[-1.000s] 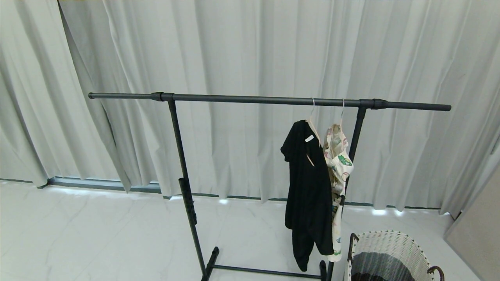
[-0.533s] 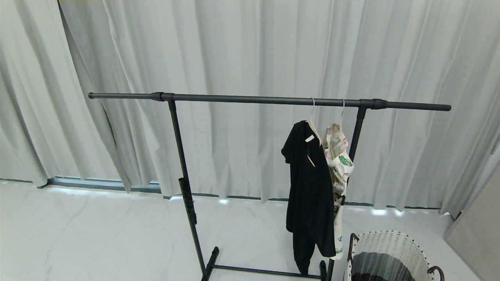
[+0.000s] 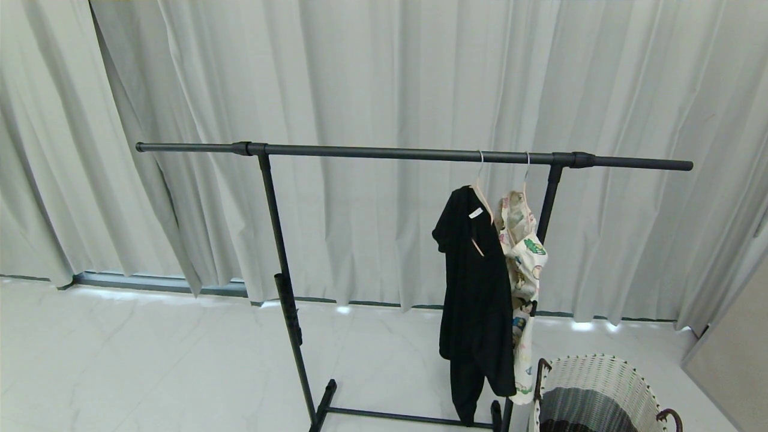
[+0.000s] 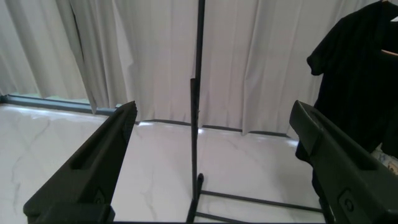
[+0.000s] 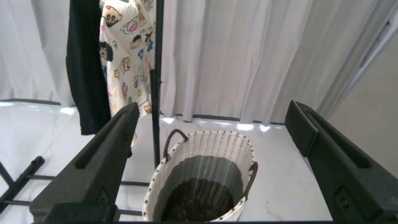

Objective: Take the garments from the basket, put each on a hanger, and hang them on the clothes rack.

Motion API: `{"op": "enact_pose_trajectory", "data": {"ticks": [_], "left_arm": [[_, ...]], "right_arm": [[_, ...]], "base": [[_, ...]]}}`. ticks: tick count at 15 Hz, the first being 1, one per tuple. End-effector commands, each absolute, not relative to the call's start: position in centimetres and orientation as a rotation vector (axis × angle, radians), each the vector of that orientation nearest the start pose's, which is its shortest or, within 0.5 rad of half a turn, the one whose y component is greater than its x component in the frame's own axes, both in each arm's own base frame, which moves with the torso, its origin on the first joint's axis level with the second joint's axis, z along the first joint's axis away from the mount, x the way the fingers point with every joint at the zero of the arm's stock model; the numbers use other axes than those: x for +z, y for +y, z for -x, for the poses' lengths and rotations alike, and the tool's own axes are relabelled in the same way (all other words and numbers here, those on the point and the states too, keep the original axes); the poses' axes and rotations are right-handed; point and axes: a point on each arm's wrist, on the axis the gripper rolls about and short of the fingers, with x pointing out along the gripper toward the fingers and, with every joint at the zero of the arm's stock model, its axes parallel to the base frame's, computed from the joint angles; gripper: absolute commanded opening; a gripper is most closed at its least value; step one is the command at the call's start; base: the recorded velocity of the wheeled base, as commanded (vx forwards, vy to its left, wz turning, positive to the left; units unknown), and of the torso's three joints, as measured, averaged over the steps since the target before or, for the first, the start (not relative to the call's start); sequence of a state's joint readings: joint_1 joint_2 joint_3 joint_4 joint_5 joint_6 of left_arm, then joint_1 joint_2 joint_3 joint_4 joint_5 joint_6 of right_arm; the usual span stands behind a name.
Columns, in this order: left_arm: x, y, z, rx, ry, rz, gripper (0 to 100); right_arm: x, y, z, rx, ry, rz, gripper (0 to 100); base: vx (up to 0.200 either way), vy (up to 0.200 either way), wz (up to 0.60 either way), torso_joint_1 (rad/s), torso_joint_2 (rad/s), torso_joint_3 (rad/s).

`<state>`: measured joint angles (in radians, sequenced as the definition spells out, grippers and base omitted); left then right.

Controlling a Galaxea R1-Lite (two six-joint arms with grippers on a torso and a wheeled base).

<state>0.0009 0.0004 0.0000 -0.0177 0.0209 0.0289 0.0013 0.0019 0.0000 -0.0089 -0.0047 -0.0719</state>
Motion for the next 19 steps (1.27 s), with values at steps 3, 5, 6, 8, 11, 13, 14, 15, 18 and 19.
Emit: {"op": "enact_pose_trajectory", "data": {"ticks": [3,5,6,8,11,13,14,15,18,19], "left_arm": [[7.74,0.04,2.28,0.023,-0.018,-0.029,100],[7.74,0.04,2.28,0.023,-0.018,-0.029,100],[7.74,0.04,2.28,0.023,-0.018,-0.029,100],[7.74,0.04,2.28,0.023,-0.018,-0.029,100],[7.74,0.04,2.28,0.023,-0.018,-0.029,100],[7.74,0.04,2.28,0.023,-0.018,-0.029,100],[7.74,0.04,2.28,0.023,-0.018,-0.029,100],[7.74,0.04,2.28,0.023,-0.018,-0.029,100],[7.74,0.04,2.28,0.023,-0.018,-0.029,100],[7.74,0.04,2.28,0.023,-0.018,-0.029,100]], "right_arm": [[7.65,-0.01,2.27,-0.003,-0.008,0.072,100],[7.65,-0.01,2.27,-0.003,-0.008,0.072,100],[7.65,-0.01,2.27,-0.003,-0.008,0.072,100],[7.65,-0.01,2.27,-0.003,-0.008,0.072,100],[7.65,-0.01,2.27,-0.003,-0.008,0.074,100],[7.65,-0.01,2.27,-0.002,-0.008,0.074,100],[7.65,-0.01,2.27,-0.003,-0.008,0.074,100],[7.65,-0.01,2.27,-0.003,-0.008,0.074,100],[7.65,-0.02,2.27,-0.008,-0.007,0.078,100],[7.65,-0.03,2.27,-0.013,-0.007,0.086,100]], "base": [[0.000,0.000,0.00,0.000,0.00,0.000],[0.000,0.000,0.00,0.000,0.00,0.000],[0.000,0.000,0.00,0.000,0.00,0.000],[0.000,0.000,0.00,0.000,0.00,0.000],[0.000,0.000,0.00,0.000,0.00,0.000],[0.000,0.000,0.00,0.000,0.00,0.000],[0.000,0.000,0.00,0.000,0.00,0.000],[0.000,0.000,0.00,0.000,0.00,0.000],[0.000,0.000,0.00,0.000,0.00,0.000],[0.000,0.000,0.00,0.000,0.00,0.000]]}}
